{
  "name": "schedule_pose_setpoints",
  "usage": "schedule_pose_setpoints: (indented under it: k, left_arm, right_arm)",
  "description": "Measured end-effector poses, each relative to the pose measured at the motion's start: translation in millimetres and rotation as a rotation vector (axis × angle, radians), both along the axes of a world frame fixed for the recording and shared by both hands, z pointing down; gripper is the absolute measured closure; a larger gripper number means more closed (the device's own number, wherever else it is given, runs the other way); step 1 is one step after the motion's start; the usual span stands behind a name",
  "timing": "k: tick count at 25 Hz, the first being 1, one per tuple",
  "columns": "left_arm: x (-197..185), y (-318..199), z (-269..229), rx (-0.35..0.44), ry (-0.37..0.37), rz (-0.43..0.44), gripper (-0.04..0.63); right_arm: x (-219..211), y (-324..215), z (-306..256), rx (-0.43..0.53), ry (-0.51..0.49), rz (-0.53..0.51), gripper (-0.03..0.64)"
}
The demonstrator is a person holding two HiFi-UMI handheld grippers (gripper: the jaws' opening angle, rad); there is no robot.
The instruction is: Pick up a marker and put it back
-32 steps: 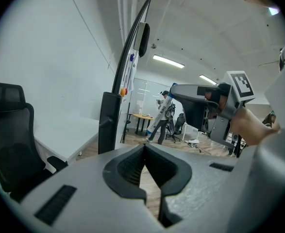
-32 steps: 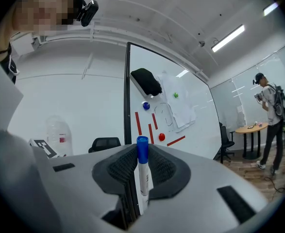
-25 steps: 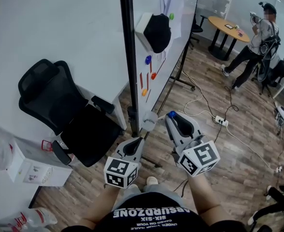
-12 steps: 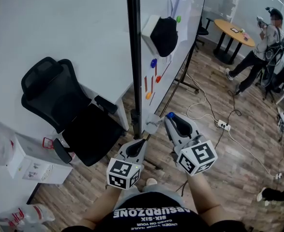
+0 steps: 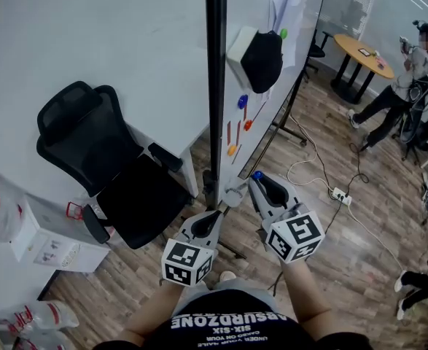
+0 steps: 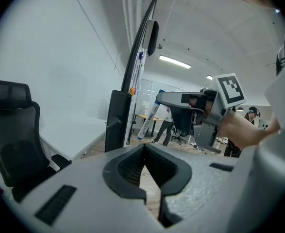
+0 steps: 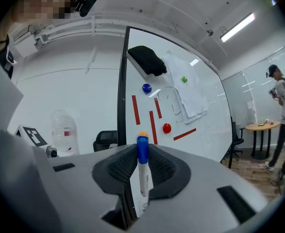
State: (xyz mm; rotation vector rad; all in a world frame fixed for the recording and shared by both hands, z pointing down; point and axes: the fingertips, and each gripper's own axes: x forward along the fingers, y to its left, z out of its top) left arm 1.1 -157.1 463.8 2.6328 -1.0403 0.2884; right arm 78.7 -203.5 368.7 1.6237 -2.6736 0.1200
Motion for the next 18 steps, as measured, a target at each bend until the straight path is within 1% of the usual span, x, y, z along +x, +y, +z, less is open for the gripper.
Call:
schedule_pose_setpoints:
  k: [5, 18]
  left_arm:
    - [0, -6, 2, -0.005, -0.001, -0.010, 0.588]
    - [2, -12, 8, -0.024, -0.018, 0.000, 0.588]
  right_arm:
    - [0, -10, 12, -0.027, 0.006, -0.011, 0.554]
    - [-3, -27, 51, -0.119, 0.032, -0.021, 0.552]
